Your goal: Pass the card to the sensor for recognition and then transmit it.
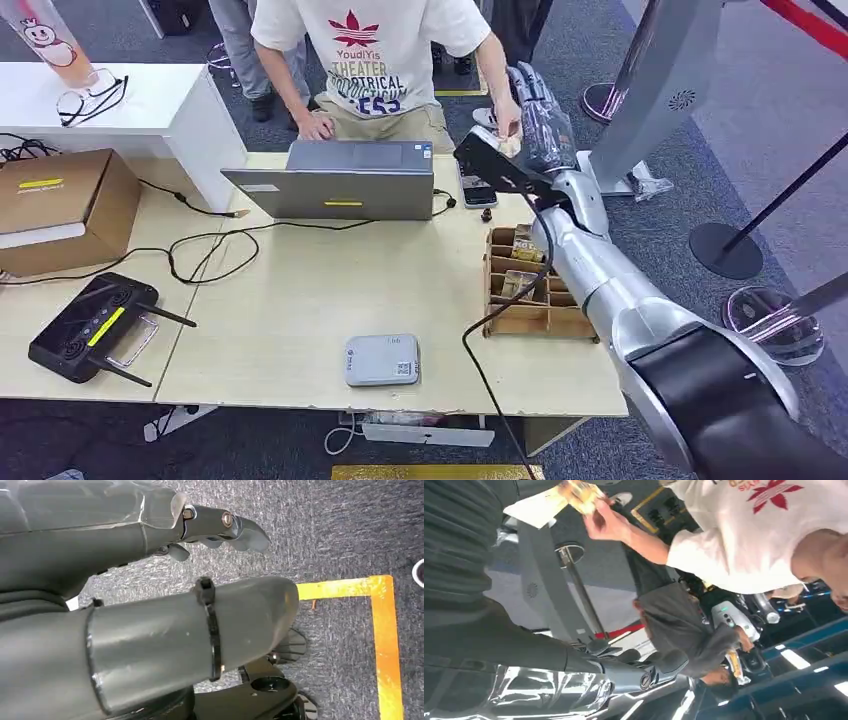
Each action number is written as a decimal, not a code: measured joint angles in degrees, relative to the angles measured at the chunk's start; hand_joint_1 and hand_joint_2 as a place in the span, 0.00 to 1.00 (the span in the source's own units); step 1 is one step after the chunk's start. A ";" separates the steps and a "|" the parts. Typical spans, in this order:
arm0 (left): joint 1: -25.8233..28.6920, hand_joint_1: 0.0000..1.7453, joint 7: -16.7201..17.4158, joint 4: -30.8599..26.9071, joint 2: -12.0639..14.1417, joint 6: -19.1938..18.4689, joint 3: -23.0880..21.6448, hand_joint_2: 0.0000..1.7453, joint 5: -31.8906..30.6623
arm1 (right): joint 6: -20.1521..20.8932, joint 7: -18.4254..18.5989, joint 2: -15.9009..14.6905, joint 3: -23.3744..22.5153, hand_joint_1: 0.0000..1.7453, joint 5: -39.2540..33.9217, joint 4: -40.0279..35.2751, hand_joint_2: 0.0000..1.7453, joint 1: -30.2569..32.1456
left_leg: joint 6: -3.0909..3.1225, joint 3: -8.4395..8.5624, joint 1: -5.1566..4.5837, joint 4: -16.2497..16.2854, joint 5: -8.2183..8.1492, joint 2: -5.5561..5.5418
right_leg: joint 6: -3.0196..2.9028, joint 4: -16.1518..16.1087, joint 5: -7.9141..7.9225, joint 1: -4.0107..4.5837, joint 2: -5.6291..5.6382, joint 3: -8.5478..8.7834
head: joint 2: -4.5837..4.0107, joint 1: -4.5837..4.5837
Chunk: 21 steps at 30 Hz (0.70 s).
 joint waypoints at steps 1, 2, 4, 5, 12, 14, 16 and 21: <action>0.01 0.00 -0.07 0.00 0.00 0.02 0.00 0.00 0.02 | -0.07 -0.84 0.00 -0.20 0.00 -0.77 -0.31 1.00 0.01 | 0.00 0.00 0.00 0.00 0.00 0.00 | 0.00 0.00 0.00 0.00 0.00 0.00 | 0.00 0.02; 0.05 0.00 -0.18 0.00 0.00 0.04 0.00 0.00 0.07 | -0.15 -1.78 0.00 -0.46 0.00 -1.56 -0.66 1.00 0.00 | 0.00 0.00 0.00 0.00 0.00 0.00 | 0.00 0.00 0.00 0.00 0.00 0.00 | 0.00 -0.02; 0.14 0.00 -0.37 0.00 0.00 0.15 0.00 0.00 0.26 | -0.57 -4.04 -0.02 -1.13 0.00 -3.12 -1.85 1.00 0.02 | 0.00 0.01 0.00 0.00 0.00 0.01 | 0.00 0.00 0.00 0.00 0.01 0.00 | 0.00 0.00; 0.22 0.00 -0.46 0.00 0.00 0.20 0.00 0.00 0.46 | -0.90 -5.34 -0.04 -1.58 0.00 -3.83 -2.67 1.00 0.08 | 0.00 0.01 0.00 0.00 0.00 0.01 | 0.00 0.00 0.00 0.00 0.01 0.00 | 0.00 0.00; 1.08 0.00 -1.60 0.00 0.00 0.33 0.07 0.00 1.79 | -4.46 -8.64 -2.78 -3.63 0.00 -5.45 -16.69 1.00 5.73 | 0.00 0.01 0.00 0.00 -0.01 -0.07 | 0.01 -0.03 -0.02 0.00 -0.08 0.00 | 0.00 0.02; 1.38 0.00 -1.68 0.00 0.00 0.37 0.11 0.00 2.10 | -5.11 -7.68 -4.45 -4.09 0.00 -5.06 -22.97 1.00 9.36 | 0.01 0.00 0.00 0.00 -0.02 -0.07 | 0.01 -0.03 -0.02 0.00 -0.07 -0.01 | 0.00 0.02; 1.66 0.00 -1.77 0.00 0.00 0.50 0.17 0.00 2.62 | -5.97 -7.09 -6.23 -4.90 0.00 -3.52 -29.02 1.00 12.93 | 0.02 -0.01 -0.01 0.00 -0.02 -0.08 | 0.03 -0.04 -0.04 -0.01 -0.09 -0.02 | 0.00 0.04; 2.56 0.00 -2.49 0.00 0.02 0.87 0.74 0.00 3.84 | -7.04 -5.78 -11.05 -7.43 0.00 0.58 -41.56 1.00 22.36 | 0.03 -0.02 -0.02 0.00 -0.08 -0.10 | 0.04 -0.06 -0.05 -0.01 -0.11 0.00 | 0.00 0.00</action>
